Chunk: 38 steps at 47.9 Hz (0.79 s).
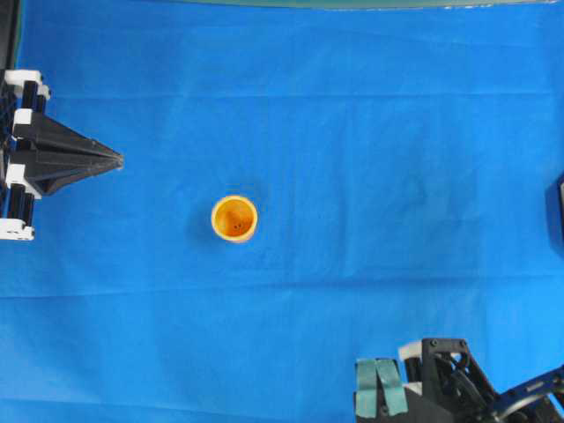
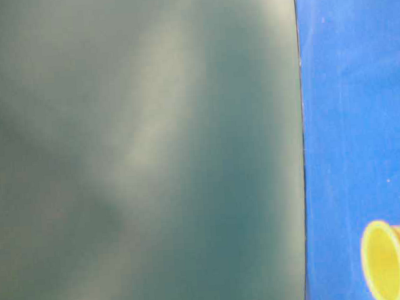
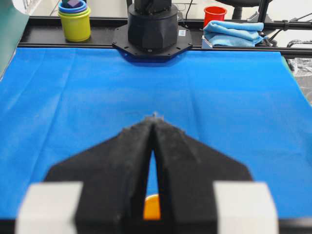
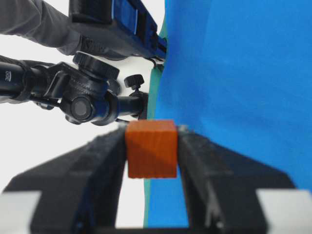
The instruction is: Move the block forward with right arm.
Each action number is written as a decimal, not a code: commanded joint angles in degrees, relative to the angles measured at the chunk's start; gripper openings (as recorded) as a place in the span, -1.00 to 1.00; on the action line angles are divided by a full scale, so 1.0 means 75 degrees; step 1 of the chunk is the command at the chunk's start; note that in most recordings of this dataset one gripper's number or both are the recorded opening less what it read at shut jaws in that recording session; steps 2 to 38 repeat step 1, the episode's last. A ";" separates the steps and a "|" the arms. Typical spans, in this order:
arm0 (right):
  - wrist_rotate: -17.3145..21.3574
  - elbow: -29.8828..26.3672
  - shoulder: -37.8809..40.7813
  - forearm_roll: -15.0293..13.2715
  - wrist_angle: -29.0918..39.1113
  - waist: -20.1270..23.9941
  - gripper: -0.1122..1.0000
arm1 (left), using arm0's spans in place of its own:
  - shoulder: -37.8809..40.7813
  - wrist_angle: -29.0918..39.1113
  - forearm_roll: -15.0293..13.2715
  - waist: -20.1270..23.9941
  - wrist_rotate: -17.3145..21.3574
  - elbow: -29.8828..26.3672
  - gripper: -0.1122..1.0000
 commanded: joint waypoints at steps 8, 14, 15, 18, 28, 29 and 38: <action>0.0023 -0.0223 -0.0117 0.0023 -0.0012 0.0035 -0.07 | 0.0035 -0.0070 0.0023 0.0012 0.0012 -0.0258 -0.78; 0.0023 -0.0223 -0.0117 0.0023 -0.0012 0.0035 -0.07 | 0.0035 -0.0070 0.0023 0.0012 0.0012 -0.0258 -0.78; 0.0023 -0.0223 -0.0117 0.0023 -0.0012 0.0035 -0.07 | 0.0035 -0.0070 0.0023 0.0012 0.0012 -0.0258 -0.78; 0.0023 -0.0223 -0.0117 0.0023 -0.0012 0.0035 -0.07 | 0.0035 -0.0070 0.0023 0.0012 0.0012 -0.0258 -0.78; 0.0023 -0.0223 -0.0117 0.0023 -0.0012 0.0035 -0.07 | 0.0035 -0.0070 0.0023 0.0012 0.0012 -0.0258 -0.78; 0.0023 -0.0223 -0.0117 0.0023 -0.0012 0.0035 -0.07 | 0.0035 -0.0070 0.0023 0.0012 0.0012 -0.0258 -0.78; 0.0023 -0.0223 -0.0117 0.0023 -0.0012 0.0035 -0.07 | 0.0035 -0.0070 0.0023 0.0012 0.0012 -0.0258 -0.78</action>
